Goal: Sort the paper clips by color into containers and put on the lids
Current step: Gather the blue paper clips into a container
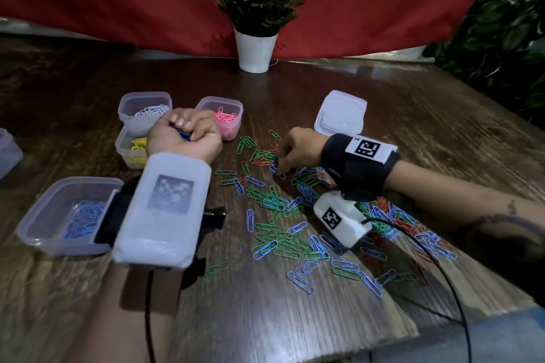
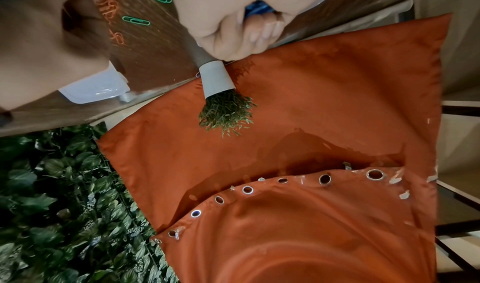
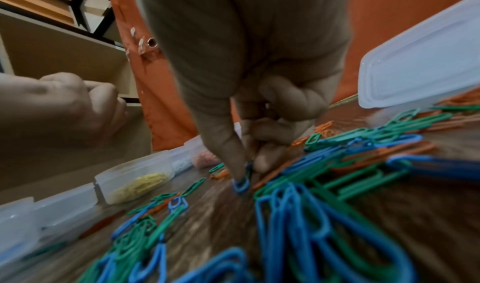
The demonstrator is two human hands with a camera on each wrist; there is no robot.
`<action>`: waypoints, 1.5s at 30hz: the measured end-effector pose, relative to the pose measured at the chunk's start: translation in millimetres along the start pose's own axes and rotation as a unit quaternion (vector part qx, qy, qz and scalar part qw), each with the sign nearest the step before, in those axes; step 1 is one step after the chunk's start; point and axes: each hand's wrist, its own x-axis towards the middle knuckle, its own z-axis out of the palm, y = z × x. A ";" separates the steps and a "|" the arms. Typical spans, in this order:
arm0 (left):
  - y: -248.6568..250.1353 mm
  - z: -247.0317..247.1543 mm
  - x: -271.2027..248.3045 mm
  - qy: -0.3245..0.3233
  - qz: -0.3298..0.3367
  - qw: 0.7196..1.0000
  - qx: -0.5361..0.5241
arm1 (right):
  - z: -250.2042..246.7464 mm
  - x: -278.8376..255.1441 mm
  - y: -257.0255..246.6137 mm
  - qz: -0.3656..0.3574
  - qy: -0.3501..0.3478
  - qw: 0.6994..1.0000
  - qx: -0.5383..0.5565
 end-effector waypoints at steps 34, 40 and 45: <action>8.7 9.6 -11.3 0.016 -0.008 0.999 -0.047 | 15.3 -9.5 -52.4 0.008 0.002 0.995 -0.101; 6.2 10.8 -11.9 0.016 -0.006 0.999 -0.035 | 16.8 -9.9 -59.2 0.015 -0.065 0.996 -0.067; 9.2 10.5 -12.7 0.011 -0.003 0.999 -0.043 | 9.1 -13.0 -59.8 0.022 -0.055 0.997 0.041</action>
